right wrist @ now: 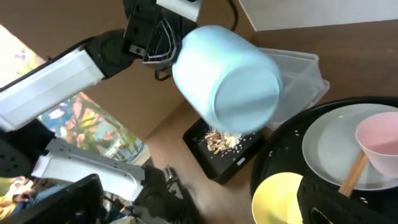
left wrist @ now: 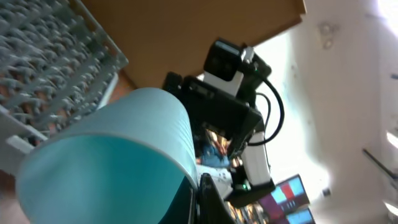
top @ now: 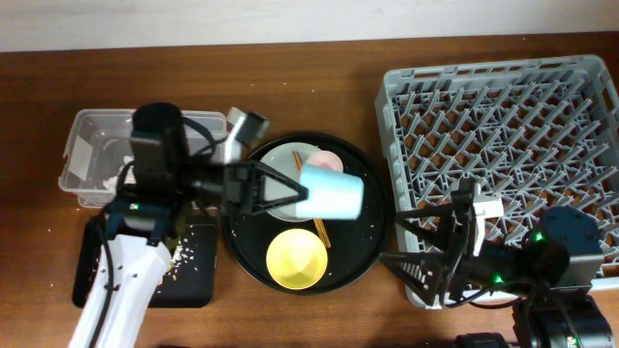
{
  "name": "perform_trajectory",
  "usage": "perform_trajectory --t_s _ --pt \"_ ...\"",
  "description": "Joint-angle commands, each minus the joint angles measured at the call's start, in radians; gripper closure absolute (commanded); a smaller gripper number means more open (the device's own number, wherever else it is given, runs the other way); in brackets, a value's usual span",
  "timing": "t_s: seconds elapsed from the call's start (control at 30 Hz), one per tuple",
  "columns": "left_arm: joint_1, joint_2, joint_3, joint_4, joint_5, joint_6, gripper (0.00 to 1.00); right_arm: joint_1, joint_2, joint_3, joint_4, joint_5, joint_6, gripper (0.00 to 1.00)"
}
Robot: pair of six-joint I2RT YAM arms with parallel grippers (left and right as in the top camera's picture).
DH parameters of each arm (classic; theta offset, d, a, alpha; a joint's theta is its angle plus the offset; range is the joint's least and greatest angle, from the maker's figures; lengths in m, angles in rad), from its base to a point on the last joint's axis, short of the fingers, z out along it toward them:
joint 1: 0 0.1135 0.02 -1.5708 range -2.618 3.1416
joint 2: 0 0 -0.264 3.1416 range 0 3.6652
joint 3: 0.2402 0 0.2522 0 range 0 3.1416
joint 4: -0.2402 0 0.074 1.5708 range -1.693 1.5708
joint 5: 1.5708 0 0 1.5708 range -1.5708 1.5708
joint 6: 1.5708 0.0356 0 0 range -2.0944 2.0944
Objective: Sort waste into correct bins and load items into the dishwasher rack
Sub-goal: 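Hand the blue cup from the left gripper to the right gripper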
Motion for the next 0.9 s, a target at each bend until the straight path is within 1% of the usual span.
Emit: perform_trajectory --t_s 0.0,0.1,0.13,0.2,0.3,0.33,0.37,0.43,0.47,0.5,0.53,0.63,0.77,0.87 --pt "-0.078 -0.009 0.006 0.013 -0.012 0.017 0.99 -0.001 0.003 0.018 0.003 -0.039 -0.021 0.02" --pt "-0.174 -0.009 0.006 0.055 -0.026 0.016 0.99 -0.001 0.003 0.018 0.003 -0.035 -0.048 0.02" --pt "-0.200 -0.009 0.006 0.055 -0.069 0.016 0.99 -0.001 0.003 0.018 0.003 -0.035 -0.048 0.02" --pt "-0.237 -0.009 0.006 0.056 -0.108 0.016 0.99 -0.001 0.003 0.017 0.003 -0.027 -0.076 0.02" --pt "-0.270 -0.009 0.006 0.108 -0.141 0.016 0.99 -0.001 0.005 0.014 0.003 -0.027 -0.097 0.02" --pt "-0.271 -0.009 0.006 0.108 -0.144 0.016 0.99 -0.001 0.011 0.014 0.003 -0.027 -0.100 0.07" --pt "-0.271 -0.009 0.006 0.108 -0.144 0.016 0.99 -0.001 0.029 0.013 0.003 -0.027 -0.100 0.10" --pt "-0.271 -0.009 0.006 0.108 -0.144 0.016 0.99 -0.001 0.072 0.013 0.005 -0.027 -0.100 0.10" --pt "-0.271 -0.009 0.006 0.107 -0.143 0.016 0.99 -0.001 0.100 0.013 0.009 -0.027 -0.100 0.13" --pt "-0.271 -0.009 0.006 0.107 -0.140 0.016 0.99 -0.001 0.122 0.013 0.011 -0.027 -0.100 0.16" --pt "-0.271 -0.009 0.006 0.107 -0.140 0.016 0.99 -0.001 0.140 0.013 0.013 -0.027 -0.100 0.22" --pt "-0.271 -0.009 0.006 0.107 -0.140 0.016 0.99 -0.001 0.151 0.014 0.060 -0.028 -0.099 0.25" --pt "-0.271 -0.009 0.006 0.106 -0.140 0.016 0.99 -0.001 0.151 0.014 0.059 -0.036 -0.099 0.28" --pt "-0.271 -0.009 0.006 0.106 -0.141 0.016 0.98 -0.001 0.151 0.014 0.059 -0.035 -0.099 0.36"
